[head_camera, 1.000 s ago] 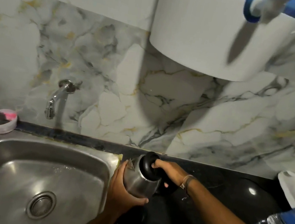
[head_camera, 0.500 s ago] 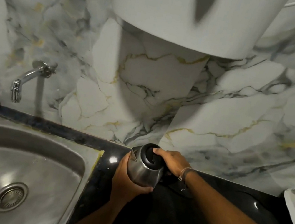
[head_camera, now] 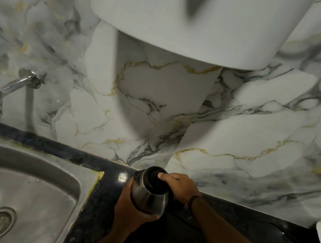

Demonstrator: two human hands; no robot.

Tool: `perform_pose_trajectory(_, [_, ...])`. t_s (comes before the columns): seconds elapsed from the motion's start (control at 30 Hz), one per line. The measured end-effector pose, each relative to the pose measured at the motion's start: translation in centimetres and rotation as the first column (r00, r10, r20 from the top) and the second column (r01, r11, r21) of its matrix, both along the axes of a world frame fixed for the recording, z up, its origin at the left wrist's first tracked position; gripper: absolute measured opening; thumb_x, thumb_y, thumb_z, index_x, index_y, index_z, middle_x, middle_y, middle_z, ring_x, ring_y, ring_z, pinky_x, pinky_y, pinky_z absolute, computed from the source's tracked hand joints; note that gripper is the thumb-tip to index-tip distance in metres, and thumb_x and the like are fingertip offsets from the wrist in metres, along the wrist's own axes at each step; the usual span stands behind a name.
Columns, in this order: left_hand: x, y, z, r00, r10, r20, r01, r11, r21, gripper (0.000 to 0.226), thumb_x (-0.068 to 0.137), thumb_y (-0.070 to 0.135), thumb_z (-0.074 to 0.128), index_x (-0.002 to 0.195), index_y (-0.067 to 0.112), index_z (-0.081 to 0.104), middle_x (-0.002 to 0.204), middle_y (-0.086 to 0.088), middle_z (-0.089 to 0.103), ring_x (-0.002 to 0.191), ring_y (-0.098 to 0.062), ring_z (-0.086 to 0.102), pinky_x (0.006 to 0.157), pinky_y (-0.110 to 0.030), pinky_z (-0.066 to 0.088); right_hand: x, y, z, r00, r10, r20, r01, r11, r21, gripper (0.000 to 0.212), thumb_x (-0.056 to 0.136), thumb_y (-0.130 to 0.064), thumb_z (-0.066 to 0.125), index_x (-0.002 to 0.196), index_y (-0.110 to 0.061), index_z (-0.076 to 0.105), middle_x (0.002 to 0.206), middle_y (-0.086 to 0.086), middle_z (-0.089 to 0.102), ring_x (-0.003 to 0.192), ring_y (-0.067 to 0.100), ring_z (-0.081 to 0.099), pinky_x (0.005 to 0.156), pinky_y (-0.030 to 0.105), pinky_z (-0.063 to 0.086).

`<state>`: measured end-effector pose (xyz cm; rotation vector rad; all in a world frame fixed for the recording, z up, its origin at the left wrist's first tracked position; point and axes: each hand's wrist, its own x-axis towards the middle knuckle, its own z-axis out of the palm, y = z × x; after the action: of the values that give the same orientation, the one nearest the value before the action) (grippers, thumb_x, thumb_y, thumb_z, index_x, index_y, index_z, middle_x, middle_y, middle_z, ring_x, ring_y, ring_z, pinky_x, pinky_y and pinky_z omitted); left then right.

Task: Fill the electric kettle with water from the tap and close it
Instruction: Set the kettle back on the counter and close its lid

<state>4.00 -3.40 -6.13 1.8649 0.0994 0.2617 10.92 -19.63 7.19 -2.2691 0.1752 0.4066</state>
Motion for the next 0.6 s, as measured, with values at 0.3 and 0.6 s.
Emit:
perform_pose_trajectory(0.3, [0.5,-0.1,-0.6,1.0,0.014,-0.023,-0.012,0.997,0.075,0.139,0.041,0.061,0.104,0.155,0.064,0.024,0.157,0.015,0.051,0.145,-0.013,0.053,0.122,-0.047,0.051,1.1,-0.8,-0.8,1.0,-0.016,0.015,0.015,0.999,0.034,0.083,0.06,-0.086,0.065,0.096,-0.015,0.088,0.1,0.006,0.088,0.101,0.03,0.081,0.104,0.053,0.063])
perform_pose_trajectory(0.6, [-0.7,-0.6,0.1,0.999,0.015,0.033,-0.016,0.998,0.056,0.143,0.041,0.057,0.106,0.151,0.079,0.017,0.15,0.048,0.041,0.137,0.029,0.04,0.112,-0.015,0.04,0.1,-1.6,-1.0,1.0,-0.018,0.008,0.018,0.999,0.051,0.066,0.072,-0.078,0.07,0.095,-0.019,0.088,0.096,-0.001,0.088,0.097,0.022,0.08,0.1,0.047,0.064])
